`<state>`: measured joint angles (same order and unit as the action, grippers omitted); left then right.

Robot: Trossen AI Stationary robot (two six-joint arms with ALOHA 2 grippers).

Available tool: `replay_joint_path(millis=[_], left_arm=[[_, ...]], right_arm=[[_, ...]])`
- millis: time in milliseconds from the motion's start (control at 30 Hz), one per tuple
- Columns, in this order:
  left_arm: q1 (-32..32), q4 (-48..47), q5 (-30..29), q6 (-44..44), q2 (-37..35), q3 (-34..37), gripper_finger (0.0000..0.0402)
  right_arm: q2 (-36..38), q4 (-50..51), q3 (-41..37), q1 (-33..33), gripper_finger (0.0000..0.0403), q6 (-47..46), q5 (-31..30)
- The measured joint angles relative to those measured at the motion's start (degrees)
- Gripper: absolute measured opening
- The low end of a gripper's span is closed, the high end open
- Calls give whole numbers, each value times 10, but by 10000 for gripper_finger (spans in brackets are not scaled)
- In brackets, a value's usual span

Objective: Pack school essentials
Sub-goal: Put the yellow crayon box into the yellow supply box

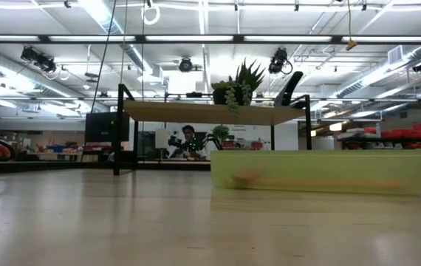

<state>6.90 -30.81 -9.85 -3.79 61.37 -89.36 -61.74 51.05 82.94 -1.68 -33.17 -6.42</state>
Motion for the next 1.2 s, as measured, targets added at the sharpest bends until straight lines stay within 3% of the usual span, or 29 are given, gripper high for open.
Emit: replay_joint_path(millis=[567, 767, 1200], left_arm=[[0, -73, -19, -4, -3, 0, 61], [0, -93, -26, -6, -3, 0, 51], [0, -119, -26, -11, -4, 0, 46]], right_arm=[[-38, 205, 0, 80, 156, -87, -8], [-72, 236, 0, 123, 207, -130, 15], [-126, 283, -1, 226, 339, -207, 4]])
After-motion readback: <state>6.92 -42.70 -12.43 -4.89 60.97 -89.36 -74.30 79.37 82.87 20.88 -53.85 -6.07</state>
